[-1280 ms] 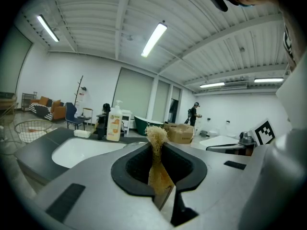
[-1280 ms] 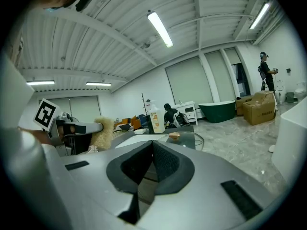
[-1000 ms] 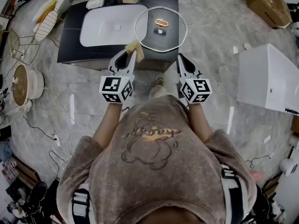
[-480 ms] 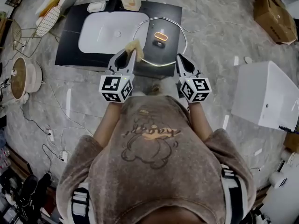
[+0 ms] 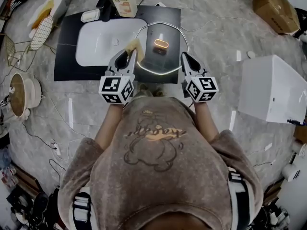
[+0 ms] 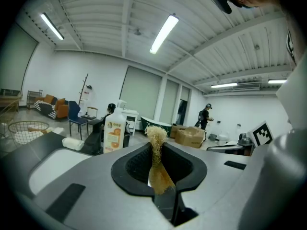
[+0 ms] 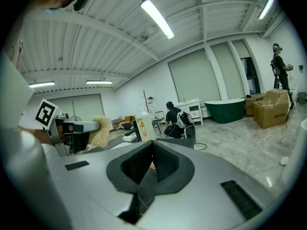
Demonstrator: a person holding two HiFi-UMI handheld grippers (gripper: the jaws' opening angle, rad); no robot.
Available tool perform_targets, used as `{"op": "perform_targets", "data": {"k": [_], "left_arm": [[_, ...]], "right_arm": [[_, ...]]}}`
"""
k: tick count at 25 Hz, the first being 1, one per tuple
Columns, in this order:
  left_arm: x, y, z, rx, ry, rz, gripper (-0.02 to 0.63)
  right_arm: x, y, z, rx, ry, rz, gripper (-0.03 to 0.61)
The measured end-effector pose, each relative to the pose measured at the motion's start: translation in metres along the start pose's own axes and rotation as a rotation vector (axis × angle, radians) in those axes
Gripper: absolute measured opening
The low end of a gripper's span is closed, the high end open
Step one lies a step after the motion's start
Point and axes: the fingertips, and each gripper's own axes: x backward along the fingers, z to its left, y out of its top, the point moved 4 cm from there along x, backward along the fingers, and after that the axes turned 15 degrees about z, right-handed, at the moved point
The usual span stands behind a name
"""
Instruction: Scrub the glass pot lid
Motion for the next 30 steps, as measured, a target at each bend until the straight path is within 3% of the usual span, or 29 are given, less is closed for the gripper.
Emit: {"op": "perform_targets", "data": {"k": [9, 14, 26, 30], "left_arm": [[-0.024, 0.016, 0.017, -0.009, -0.059, 0.006, 0.067], [-0.036, 0.018, 0.019, -0.006, -0.088, 0.015, 0.067], [-0.047, 0.023, 0.028, 0.003, -0.099, 0.017, 0.067], [-0.047, 0.026, 0.032, 0.001, -0.088, 0.009, 0.067]], "right_arm": [[-0.016, 0.017, -0.002, -0.014, -0.041, -0.027, 0.002], [-0.024, 0.022, 0.002, 0.011, -0.022, -0.017, 0.007], [-0.069, 0.02, 0.013, 0.136, 0.137, 0.124, 0.304], [-0.093, 0.009, 0.016, 0.23, 0.186, 0.198, 0.339]]}}
